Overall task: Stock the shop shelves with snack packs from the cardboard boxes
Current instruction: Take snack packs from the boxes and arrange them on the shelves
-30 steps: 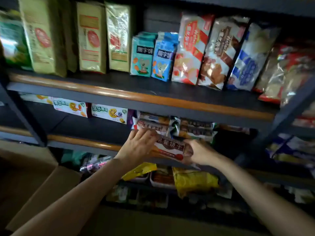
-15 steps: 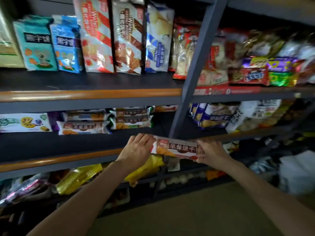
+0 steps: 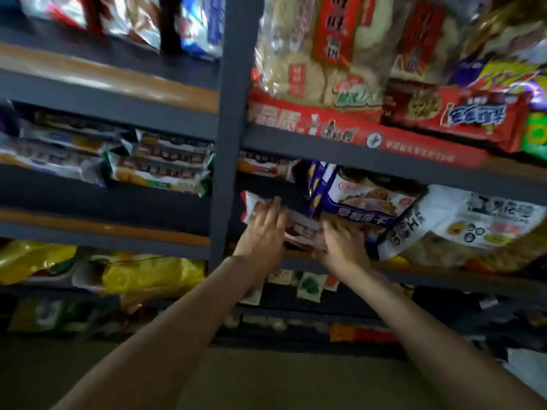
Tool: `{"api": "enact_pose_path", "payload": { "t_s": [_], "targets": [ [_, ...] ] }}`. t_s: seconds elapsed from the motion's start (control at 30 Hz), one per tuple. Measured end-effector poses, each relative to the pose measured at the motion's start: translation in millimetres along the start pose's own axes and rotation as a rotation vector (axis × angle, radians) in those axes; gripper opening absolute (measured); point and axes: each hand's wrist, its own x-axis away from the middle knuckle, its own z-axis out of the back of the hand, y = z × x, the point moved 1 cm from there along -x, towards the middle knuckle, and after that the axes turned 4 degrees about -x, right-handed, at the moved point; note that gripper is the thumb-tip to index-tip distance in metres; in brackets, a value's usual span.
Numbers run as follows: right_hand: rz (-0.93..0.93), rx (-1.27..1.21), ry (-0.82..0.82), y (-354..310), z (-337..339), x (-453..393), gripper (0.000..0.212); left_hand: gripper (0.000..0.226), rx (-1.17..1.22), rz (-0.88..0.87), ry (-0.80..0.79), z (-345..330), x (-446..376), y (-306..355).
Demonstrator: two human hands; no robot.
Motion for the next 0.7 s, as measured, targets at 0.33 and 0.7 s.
{"api": "enact_pose_path", "payload": {
  "t_s": [0.33,0.7],
  "targets": [
    [0.161,-0.084,0.176,-51,-47,-149,0.057,0.078,0.171,0.488,-0.123,-60,-91,-44],
    [0.320,-0.418,0.368,-59,-48,-131,0.060,0.044,0.278,-0.030,0.265,-34,-17,-25]
  ]
}}
